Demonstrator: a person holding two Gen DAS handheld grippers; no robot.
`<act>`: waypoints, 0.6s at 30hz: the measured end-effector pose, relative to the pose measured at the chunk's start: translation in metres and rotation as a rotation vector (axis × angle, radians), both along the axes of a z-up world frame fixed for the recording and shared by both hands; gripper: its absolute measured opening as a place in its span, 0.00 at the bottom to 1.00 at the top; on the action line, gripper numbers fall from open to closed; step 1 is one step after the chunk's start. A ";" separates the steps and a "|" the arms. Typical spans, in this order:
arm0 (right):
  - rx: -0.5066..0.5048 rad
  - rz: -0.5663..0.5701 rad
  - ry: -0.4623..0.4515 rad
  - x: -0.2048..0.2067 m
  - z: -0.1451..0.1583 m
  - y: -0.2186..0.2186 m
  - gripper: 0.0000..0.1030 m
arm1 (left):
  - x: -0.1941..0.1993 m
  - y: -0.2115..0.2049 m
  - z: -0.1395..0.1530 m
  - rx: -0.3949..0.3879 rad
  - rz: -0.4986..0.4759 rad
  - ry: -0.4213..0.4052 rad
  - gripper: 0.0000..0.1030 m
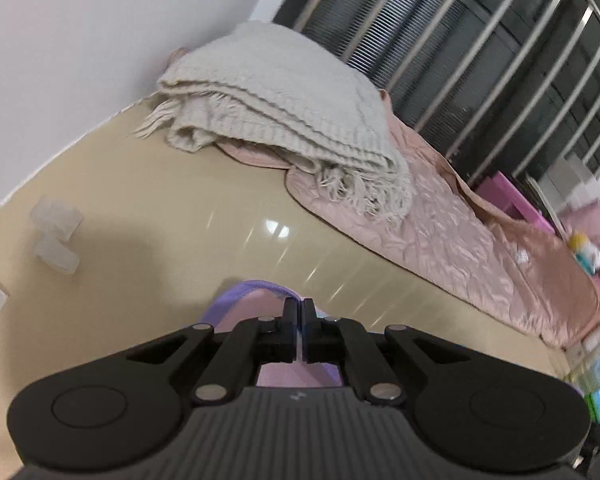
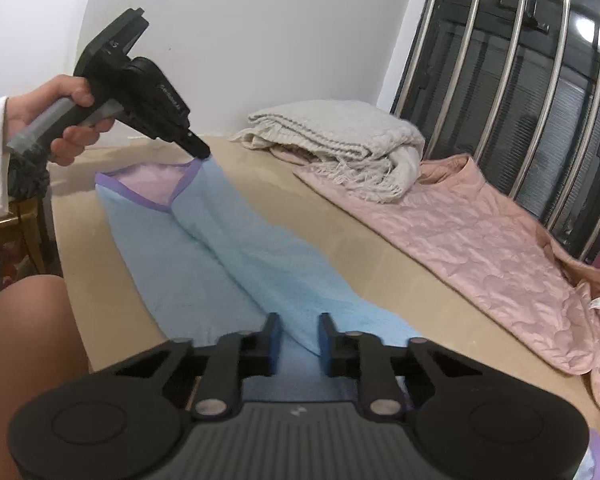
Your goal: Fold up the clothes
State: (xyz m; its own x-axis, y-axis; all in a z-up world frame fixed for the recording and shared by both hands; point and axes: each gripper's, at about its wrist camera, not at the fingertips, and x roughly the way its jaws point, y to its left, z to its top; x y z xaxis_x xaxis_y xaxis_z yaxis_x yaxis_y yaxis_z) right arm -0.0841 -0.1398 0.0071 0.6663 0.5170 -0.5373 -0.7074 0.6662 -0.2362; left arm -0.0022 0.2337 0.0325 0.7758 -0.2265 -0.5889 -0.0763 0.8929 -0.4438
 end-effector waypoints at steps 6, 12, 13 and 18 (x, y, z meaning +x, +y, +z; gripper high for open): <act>-0.010 -0.001 0.009 0.000 0.003 0.008 0.11 | 0.011 0.006 -0.011 0.007 0.102 0.020 0.01; 0.054 -0.064 -0.011 -0.002 0.017 -0.012 0.11 | -0.006 -0.005 0.001 0.158 0.123 0.058 0.21; 0.065 -0.100 -0.016 -0.001 0.020 -0.020 0.11 | -0.012 -0.013 0.007 0.196 0.118 0.042 0.24; 0.084 -0.330 -0.040 0.013 0.029 -0.066 0.13 | -0.029 -0.078 0.016 0.337 -0.091 -0.017 0.38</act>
State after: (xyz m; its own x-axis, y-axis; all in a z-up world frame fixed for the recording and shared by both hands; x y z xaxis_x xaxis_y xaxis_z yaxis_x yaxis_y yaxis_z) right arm -0.0708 -0.2054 0.0356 0.8247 0.3115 -0.4720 -0.4418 0.8760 -0.1938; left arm -0.0314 0.1554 0.0488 0.7715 -0.0900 -0.6299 0.0154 0.9923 -0.1229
